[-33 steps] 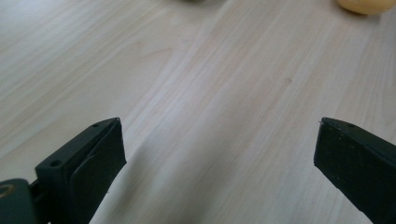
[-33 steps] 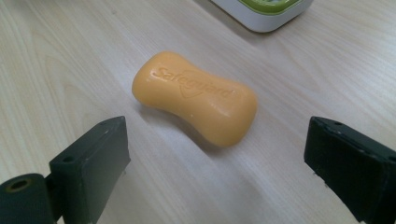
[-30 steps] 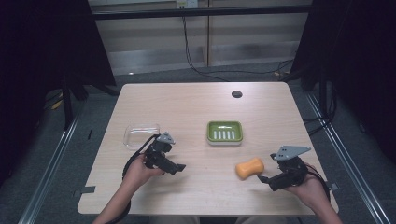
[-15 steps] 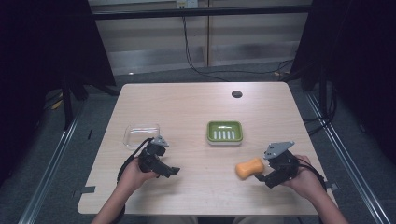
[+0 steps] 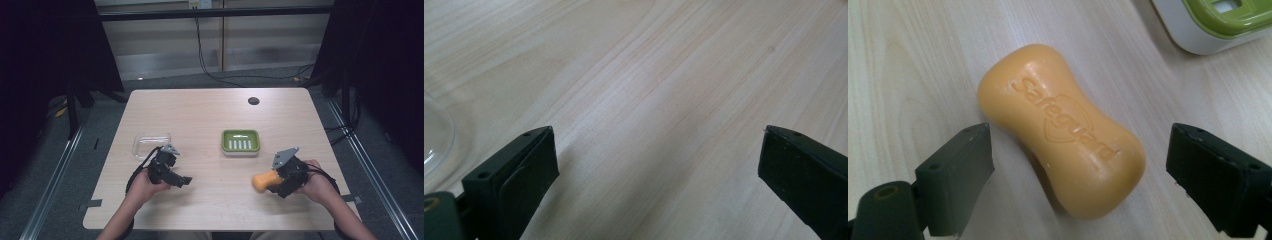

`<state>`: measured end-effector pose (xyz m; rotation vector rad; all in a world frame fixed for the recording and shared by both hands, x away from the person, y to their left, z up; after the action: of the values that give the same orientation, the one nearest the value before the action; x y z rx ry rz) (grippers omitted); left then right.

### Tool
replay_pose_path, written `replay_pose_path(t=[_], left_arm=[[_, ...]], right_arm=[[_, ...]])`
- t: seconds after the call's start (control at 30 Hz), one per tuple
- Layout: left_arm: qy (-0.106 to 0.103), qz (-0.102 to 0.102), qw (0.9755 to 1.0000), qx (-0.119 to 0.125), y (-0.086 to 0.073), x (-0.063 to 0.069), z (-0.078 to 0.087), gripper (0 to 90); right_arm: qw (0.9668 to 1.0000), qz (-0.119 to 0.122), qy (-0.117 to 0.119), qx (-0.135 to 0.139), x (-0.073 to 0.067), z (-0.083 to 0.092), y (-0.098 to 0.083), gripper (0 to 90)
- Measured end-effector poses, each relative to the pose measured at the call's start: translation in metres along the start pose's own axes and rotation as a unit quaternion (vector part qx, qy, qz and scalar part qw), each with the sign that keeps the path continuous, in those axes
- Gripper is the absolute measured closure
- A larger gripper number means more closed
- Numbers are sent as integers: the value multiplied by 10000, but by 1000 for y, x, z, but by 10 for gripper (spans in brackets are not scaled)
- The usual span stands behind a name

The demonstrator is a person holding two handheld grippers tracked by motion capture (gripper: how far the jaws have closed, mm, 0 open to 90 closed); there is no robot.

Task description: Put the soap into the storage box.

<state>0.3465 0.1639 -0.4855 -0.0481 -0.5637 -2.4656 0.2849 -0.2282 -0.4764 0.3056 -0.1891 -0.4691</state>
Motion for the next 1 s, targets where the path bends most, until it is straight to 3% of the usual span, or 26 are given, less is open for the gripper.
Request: replay_pose_path(t=[0.3,0.37,0.67,0.83,0.87,0.9,0.93,1.0], left_arm=[[-37,-76,9999,-69,1,1,0,26],[-41,-69,9999,-88,0,0,0,26],[-41,-105,9999,-99,1,1,0,23],[-6,-234,9996,-132,2,3,1,21],[-13,-192,9998,-61,3,4,0,21],[-34,-19,10000,73,3,6,-2,21],[1,-222,9997,-76,3,3,0,21],[10,-187,9998,-96,2,3,1,22]], right_arm=[[9997,176,151,-102,2,-9,9,148],[9993,211,272,-121,1,-13,11,193],[9980,267,366,-433,-3,-17,18,345],[9973,126,484,-536,-1,-18,20,398],[9969,72,546,-557,0,-18,21,427],[9960,-32,639,-618,0,-17,21,464],[9954,-83,714,-633,1,-17,21,488],[9947,-155,730,-707,0,-17,22,492]])
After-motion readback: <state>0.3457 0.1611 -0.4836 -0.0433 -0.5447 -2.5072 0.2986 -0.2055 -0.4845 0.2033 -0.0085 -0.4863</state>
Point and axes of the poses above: each handheld gripper's, and its own axes: z roughly backward along the jaws, y roughly out of its top, x roughly to its right, the point moved 1 cm from there along -z, roughly forward along the jaws, and after that the axes turned 11 degrees about -x, right-handed, at the moved point
